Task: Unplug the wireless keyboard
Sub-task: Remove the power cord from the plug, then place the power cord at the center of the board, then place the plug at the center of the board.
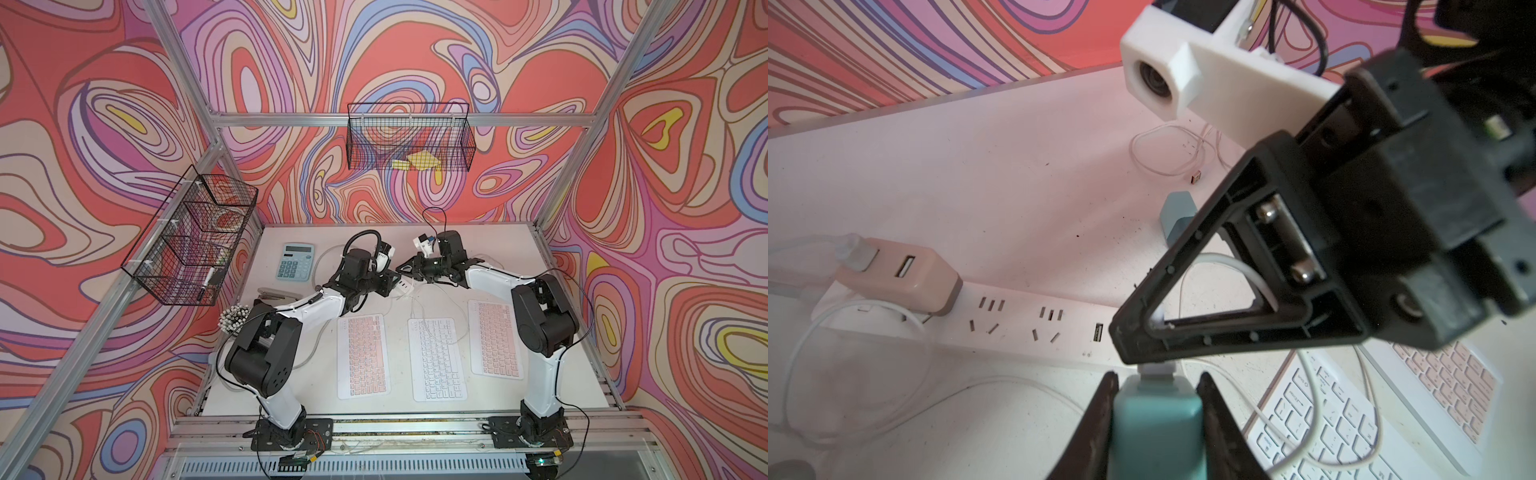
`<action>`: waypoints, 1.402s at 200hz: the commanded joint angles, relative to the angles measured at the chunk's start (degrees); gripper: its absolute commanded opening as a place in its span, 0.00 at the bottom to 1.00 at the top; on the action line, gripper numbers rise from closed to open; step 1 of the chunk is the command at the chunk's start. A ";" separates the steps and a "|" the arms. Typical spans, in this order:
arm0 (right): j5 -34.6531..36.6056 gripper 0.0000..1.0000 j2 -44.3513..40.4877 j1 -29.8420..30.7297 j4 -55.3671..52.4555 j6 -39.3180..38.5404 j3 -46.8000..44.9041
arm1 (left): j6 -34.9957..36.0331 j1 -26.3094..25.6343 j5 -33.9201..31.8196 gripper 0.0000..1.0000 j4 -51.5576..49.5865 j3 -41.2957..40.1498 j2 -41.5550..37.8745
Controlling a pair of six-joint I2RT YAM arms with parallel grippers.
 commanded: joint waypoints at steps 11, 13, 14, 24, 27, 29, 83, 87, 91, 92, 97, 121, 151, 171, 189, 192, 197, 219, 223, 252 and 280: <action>2.33 0.05 1.30 -0.59 2.20 2.12 -1.22 | 1.24 -0.11 -0.75 0.00 1.76 -0.80 -2.92; 2.43 0.05 1.35 -0.66 2.17 2.18 -1.24 | 1.25 -0.13 -0.77 0.00 1.76 -0.87 -2.94; 2.50 0.05 1.32 -0.67 2.16 2.18 -1.28 | 1.25 -0.16 -0.76 0.00 1.80 -0.89 -2.94; 2.99 0.04 1.18 -1.05 2.07 2.26 -1.52 | 1.33 -0.13 -0.92 0.00 1.85 -1.17 -3.16; 3.13 0.03 1.06 -1.23 2.07 2.40 -1.58 | 1.34 -0.13 -1.02 0.00 1.85 -1.24 -3.21; 3.24 0.04 1.03 -1.37 2.07 2.45 -1.66 | 1.34 -0.09 -1.08 0.00 1.91 -1.31 -3.25; 8.24 0.02 -0.90 -5.77 2.04 2.72 -4.43 | -0.57 0.11 0.19 0.00 5.42 -4.26 -4.74; 8.66 0.02 -1.02 -6.05 2.06 2.70 -4.64 | -0.71 0.15 0.27 0.00 5.46 -4.46 -4.86; 9.02 0.02 -1.08 -6.31 2.00 2.65 -4.71 | -0.84 0.16 0.29 0.00 5.65 -4.63 -4.96; 9.10 0.02 -1.08 -6.40 1.95 2.63 -4.74 | -0.89 0.16 0.30 0.00 5.68 -4.66 -5.01; 9.61 0.02 -1.16 -6.63 1.82 2.56 -4.87 | -1.02 0.24 0.54 0.00 5.99 -4.92 -5.10; 12.23 0.02 -1.59 -7.73 1.47 2.01 -5.52 | -2.08 0.81 1.26 0.00 7.11 -6.31 -6.06; 12.17 0.02 -1.25 -8.24 1.46 1.27 -4.88 | -2.20 1.28 0.84 0.00 6.02 -6.46 -6.40; 12.37 0.02 -1.43 -8.24 0.97 0.14 -4.86 | -2.80 1.59 0.27 0.00 4.94 -5.69 -5.66; 12.59 0.03 -2.01 -8.20 -0.69 -2.88 -4.83 | -4.09 1.77 -0.47 0.00 3.93 -4.37 -4.36; 12.67 0.03 -2.15 -8.23 -0.95 -3.37 -4.98 | -4.35 1.74 -0.48 0.00 3.75 -4.01 -4.09; 12.65 0.03 -2.42 -8.24 -1.24 -4.33 -5.10 | -4.66 1.81 -0.45 0.00 3.26 -3.26 -3.59; 12.55 0.04 -4.27 -8.13 -2.78 -8.74 -6.42 | -5.46 1.81 -1.44 0.00 -1.22 1.44 -0.78; 12.39 0.04 -4.66 -8.15 -3.02 -9.58 -6.75 | -5.70 1.82 -1.64 0.00 -1.75 2.37 -0.27; 11.19 0.05 -6.81 -8.13 -4.78 -13.38 -9.51 | -7.06 1.84 -1.60 0.00 -5.90 8.86 3.81; 11.38 0.05 -8.25 -7.56 -6.28 -16.24 -11.88 | -9.44 1.86 -0.11 0.00 -8.30 14.35 8.66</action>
